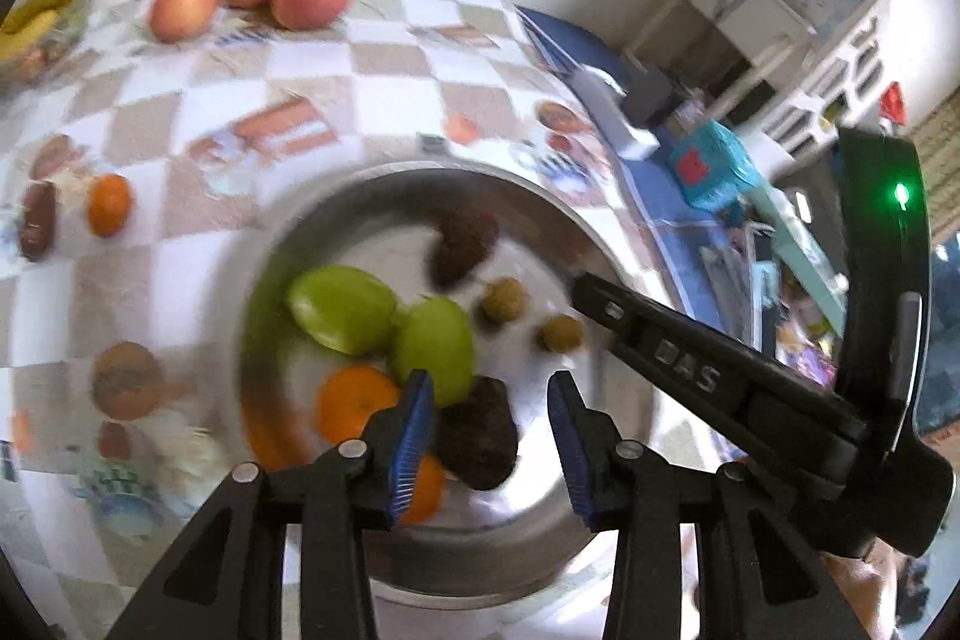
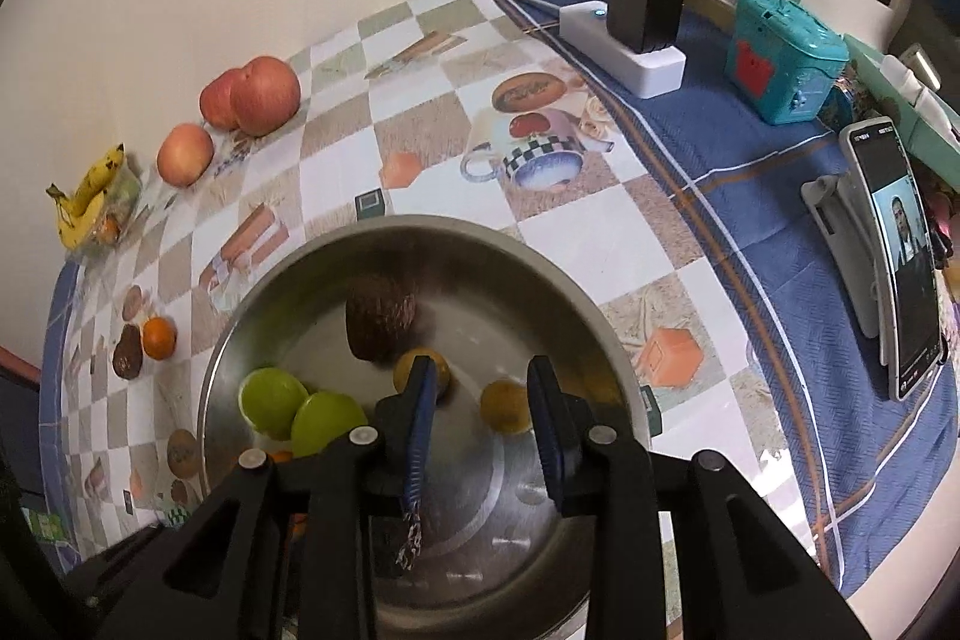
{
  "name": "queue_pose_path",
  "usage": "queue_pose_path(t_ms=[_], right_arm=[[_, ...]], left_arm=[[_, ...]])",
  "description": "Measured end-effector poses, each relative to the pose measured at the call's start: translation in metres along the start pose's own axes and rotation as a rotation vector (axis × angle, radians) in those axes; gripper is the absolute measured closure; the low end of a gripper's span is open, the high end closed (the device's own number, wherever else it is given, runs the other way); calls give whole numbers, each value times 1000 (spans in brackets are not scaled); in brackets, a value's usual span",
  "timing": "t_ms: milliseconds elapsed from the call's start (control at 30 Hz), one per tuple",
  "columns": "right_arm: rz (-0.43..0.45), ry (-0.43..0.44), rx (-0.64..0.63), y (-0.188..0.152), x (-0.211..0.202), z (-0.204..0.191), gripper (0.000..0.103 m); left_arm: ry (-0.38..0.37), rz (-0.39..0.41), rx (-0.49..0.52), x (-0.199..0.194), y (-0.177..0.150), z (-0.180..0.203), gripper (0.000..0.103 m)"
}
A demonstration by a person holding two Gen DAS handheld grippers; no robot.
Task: Organize fruits
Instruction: 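Open the right gripper to drop the kiwi while the left gripper releases the date, then move both grippers back to the remaining date and orange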
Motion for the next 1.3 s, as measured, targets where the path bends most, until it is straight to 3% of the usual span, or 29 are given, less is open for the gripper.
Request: queue_pose_path(t_ms=[233, 300, 333, 367, 433, 500, 567, 633, 667, 1300], right_arm=[[-36, -6, -26, -8, 9, -3, 71], [-39, -1, -39, -8, 10, -5, 71], [-41, 1, -48, -8, 11, -7, 69], [-43, 0, -54, -8, 12, -8, 65], [-53, 0, -72, -10, 15, -12, 45], [-56, 0, -92, -11, 17, -15, 38], [-51, -1, -106, -11, 17, -18, 33], [-39, 3, -120, -9, 18, -21, 13], [-36, 5, -126, -9, 18, -22, 11], [-39, -27, -227, -15, 27, -45, 7]], left_arm=[[210, -3, -86, 3, 3, -57, 59], [243, -12, -116, 4, 1, -70, 43], [262, -12, -131, 4, 0, -75, 28], [281, -6, -152, 2, 0, -83, 25], [303, 3, -180, 0, 1, -95, 23], [334, 11, -206, -2, 1, -106, 16], [371, 30, -237, -6, 2, -118, 0], [390, 46, -257, -10, 3, -126, 0], [402, 51, -266, -12, 4, -130, 0], [404, 73, -345, -27, 13, -164, 0]])
Point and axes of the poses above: each gripper's, at about its wrist camera, not at the fingertips, and x roughly the way its jaws point, z to its right, y to its top, the point moved 10 cm from there along x, roughly the way its jaws point, and after that the axes turned 6 degrees about y, right-handed, at the moved point
